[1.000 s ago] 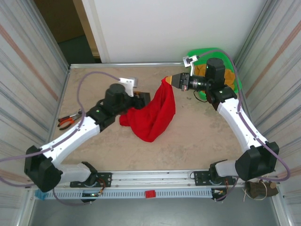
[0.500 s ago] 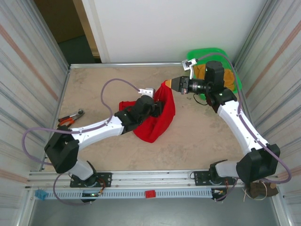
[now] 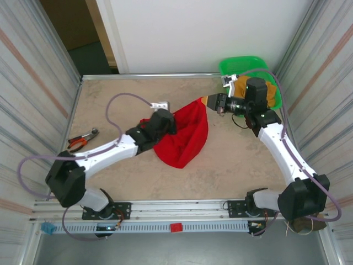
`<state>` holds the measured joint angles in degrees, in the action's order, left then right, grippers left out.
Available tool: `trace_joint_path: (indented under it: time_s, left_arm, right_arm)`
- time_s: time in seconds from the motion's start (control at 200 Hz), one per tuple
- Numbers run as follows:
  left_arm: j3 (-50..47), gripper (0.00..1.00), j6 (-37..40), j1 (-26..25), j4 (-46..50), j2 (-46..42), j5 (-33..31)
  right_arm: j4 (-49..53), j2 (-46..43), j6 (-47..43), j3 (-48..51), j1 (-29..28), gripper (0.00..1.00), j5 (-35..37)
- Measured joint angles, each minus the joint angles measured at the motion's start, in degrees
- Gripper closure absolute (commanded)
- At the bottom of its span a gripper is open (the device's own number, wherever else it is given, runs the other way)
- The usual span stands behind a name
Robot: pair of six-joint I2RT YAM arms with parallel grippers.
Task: Fold the inside-out t-shirt
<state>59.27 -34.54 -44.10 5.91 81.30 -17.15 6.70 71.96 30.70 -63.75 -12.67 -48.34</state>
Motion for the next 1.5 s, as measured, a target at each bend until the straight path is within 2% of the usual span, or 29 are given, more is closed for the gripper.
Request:
trace_joint_path:
  time_s: [0.075, 0.16, 0.261, 0.331, 0.361, 0.406, 0.491, 0.751, 0.947, 1.002, 1.052, 1.077, 1.102, 1.137, 1.167, 1.202, 1.338, 1.503]
  left_arm:
    - [2.5, 1.00, 1.8, 5.9, 3.2, -4.1, 6.7]
    - [10.4, 1.00, 3.9, 12.1, 6.8, -6.1, 15.7]
    - [20.3, 1.00, 6.3, 14.9, 11.0, -6.0, 25.3]
    - [25.2, 1.00, 7.5, 14.8, 14.0, -5.6, 30.0]
    - [26.5, 1.00, 7.6, 14.9, 14.5, -5.4, 31.0]
    - [28.2, 1.00, 7.8, 15.5, 14.9, -5.3, 32.3]
    - [29.3, 1.00, 7.7, 16.3, 15.1, -5.3, 34.0]
    - [29.4, 1.00, 7.1, 16.2, 16.7, -4.7, 36.9]
    - [31.1, 1.00, 6.6, 15.1, 17.1, -4.3, 37.2]
    - [31.8, 1.00, 6.3, 15.0, 17.1, -4.2, 37.3]
    - [32.4, 1.00, 6.1, 14.8, 17.3, -4.0, 37.3]
    - [32.8, 1.00, 6.0, 14.8, 17.5, -3.9, 37.3]
    - [33.3, 1.00, 6.0, 14.8, 17.9, -3.8, 37.3]
    - [34.2, 1.00, 6.0, 14.8, 18.6, -3.5, 37.3]
    - [35.0, 1.00, 6.1, 14.8, 19.3, -3.2, 37.2]
    - [36.5, 1.00, 6.1, 15.0, 20.7, -2.8, 37.1]
    - [43.5, 1.00, 6.9, 16.2, 25.6, -1.3, 36.3]
    - [52.1, 1.00, 7.3, 16.8, 26.5, -0.6, 35.6]
  right_arm:
    - [0.5, -0.2, -1.0, 3.0, 1.0, 1.00, 1.9]
    - [1.0, -0.2, -1.6, 5.9, 1.1, 1.00, 2.9]
    - [0.1, -0.2, -1.6, 7.0, -0.3, 1.00, 3.0]
    - [-0.9, -0.8, -1.6, 6.9, -1.4, 0.65, 3.4]
    - [-0.3, -1.2, -1.5, 6.8, -1.9, 0.52, 4.3]
    - [0.6, -1.6, -1.5, 6.7, -2.3, 0.41, 5.5]
    - [2.5, -2.2, -1.7, 5.8, -3.7, 0.32, 8.9]
    - [6.7, -2.3, -3.2, -2.5, -15.3, 0.25, 20.0]
    - [6.9, 2.6, -4.5, -9.4, -24.1, 0.19, 26.7]
    - [7.2, 4.7, -4.7, -10.7, -25.6, 0.23, 28.3]
    - [7.4, 6.8, -5.3, -11.8, -26.5, 0.33, 29.6]
    - [7.7, 7.9, -5.5, -12.3, -26.7, 0.41, 30.4]
    - [8.2, 8.9, -5.6, -12.7, -26.8, 0.57, 31.1]
    - [9.2, 10.2, -6.4, -13.3, -26.7, 0.73, 32.3]
    - [10.0, 11.0, -6.9, -13.6, -26.5, 0.82, 33.0]
    - [11.3, 11.5, -7.3, -14.0, -26.0, 0.89, 33.6]
    - [16.1, 9.8, -8.1, -17.7, -22.0, 1.00, 35.0]
    - [17.1, 1.4, -8.9, -25.0, -18.3, 1.00, 36.5]
